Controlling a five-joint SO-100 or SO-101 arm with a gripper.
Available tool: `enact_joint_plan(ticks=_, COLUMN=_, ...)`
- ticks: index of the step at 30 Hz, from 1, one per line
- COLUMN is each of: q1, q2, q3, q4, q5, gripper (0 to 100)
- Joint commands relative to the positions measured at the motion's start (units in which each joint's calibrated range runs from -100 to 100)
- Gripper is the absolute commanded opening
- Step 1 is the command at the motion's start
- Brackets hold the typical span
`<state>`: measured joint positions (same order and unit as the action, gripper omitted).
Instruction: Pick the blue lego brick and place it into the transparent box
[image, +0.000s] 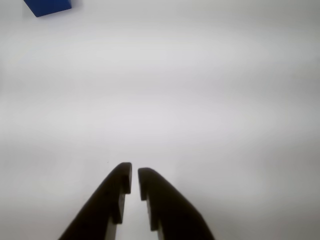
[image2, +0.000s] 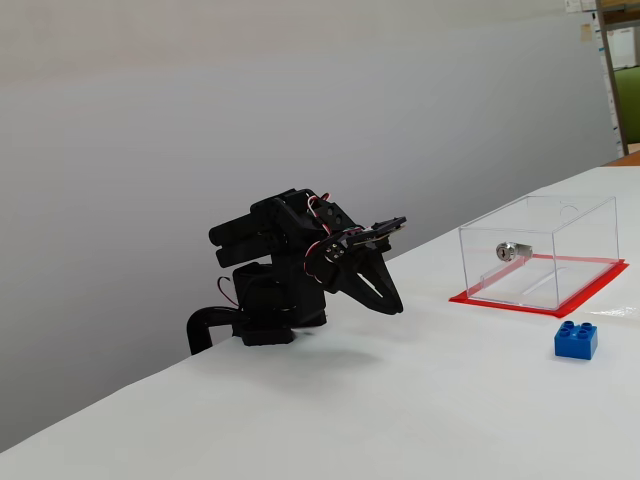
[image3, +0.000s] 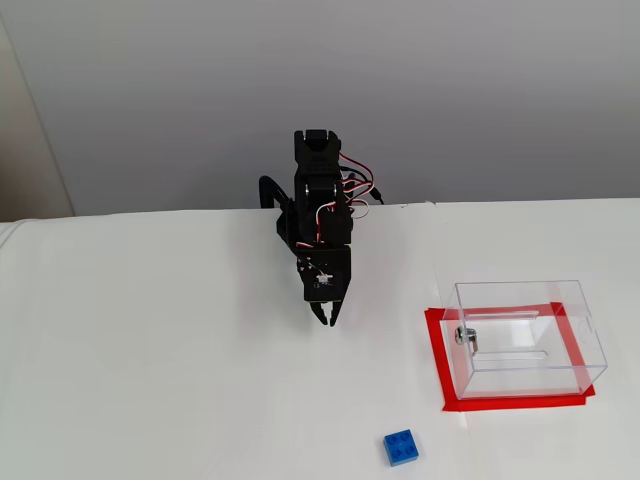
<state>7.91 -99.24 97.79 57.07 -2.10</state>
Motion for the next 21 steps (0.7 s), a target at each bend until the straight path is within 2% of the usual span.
enact_joint_plan(ticks=1, q1=0.12, q2=-0.59, q3=-0.42, q4=-0.15, q5=-0.04, gripper=1)
enact_joint_plan(ticks=21, q1=-0.33, q2=-0.59, q3=-1.59, q4=-0.15, q5=0.33, gripper=2)
